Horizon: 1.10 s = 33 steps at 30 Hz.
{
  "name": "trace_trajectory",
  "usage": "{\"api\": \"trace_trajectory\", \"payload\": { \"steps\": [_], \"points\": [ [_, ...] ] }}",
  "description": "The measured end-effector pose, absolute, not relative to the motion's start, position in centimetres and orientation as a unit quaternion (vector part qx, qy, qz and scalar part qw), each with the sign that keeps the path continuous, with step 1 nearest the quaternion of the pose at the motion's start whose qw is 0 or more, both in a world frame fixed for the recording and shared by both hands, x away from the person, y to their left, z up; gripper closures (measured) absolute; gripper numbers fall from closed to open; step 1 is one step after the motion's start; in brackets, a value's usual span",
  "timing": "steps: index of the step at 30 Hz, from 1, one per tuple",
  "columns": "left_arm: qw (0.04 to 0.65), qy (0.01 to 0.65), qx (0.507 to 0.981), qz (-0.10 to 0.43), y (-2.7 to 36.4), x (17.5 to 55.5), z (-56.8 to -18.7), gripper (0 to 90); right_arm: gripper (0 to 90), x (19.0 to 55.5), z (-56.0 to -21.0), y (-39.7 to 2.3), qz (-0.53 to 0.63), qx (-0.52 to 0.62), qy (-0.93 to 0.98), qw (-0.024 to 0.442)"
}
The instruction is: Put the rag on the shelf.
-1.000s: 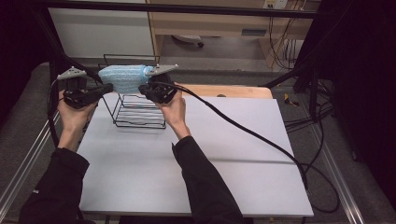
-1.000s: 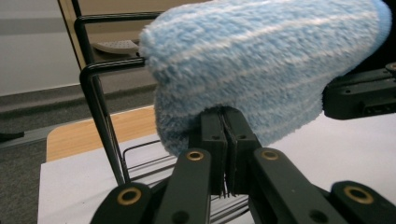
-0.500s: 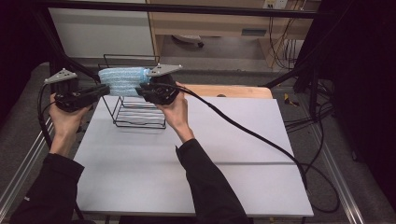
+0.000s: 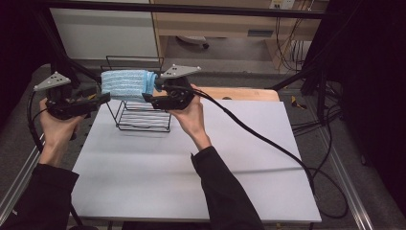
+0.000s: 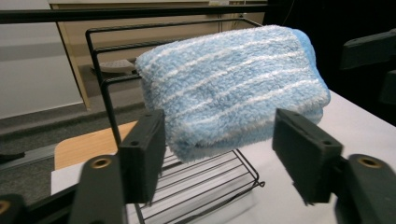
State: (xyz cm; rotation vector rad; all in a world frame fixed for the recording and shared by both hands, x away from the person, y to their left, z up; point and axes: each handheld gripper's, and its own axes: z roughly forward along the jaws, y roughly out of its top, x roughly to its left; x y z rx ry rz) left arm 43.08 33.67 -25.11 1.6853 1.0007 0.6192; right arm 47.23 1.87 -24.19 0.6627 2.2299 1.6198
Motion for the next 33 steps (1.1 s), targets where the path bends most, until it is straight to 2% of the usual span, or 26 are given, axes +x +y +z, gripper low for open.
{"api": "trace_trajectory", "payload": {
  "steps": [6,14,19,33],
  "points": [
    [0.522,0.413,0.701,0.256,34.2,42.3,-26.0,22.4,24.6,46.4,-24.6,-0.8,0.559,0.239,0.778,0.156],
    [0.493,0.4,0.725,0.268,33.4,40.7,-29.0,13.3,8.1,45.4,-26.5,-5.5,0.556,0.265,0.775,0.139],
    [0.488,0.397,0.734,0.256,32.6,39.9,-31.4,11.7,3.7,44.6,-28.4,-8.9,0.557,0.279,0.771,0.13],
    [0.465,0.397,0.762,0.214,30.1,37.9,-38.0,11.3,0.6,40.8,-35.8,-19.1,0.533,0.33,0.771,0.11]
  ]
}}
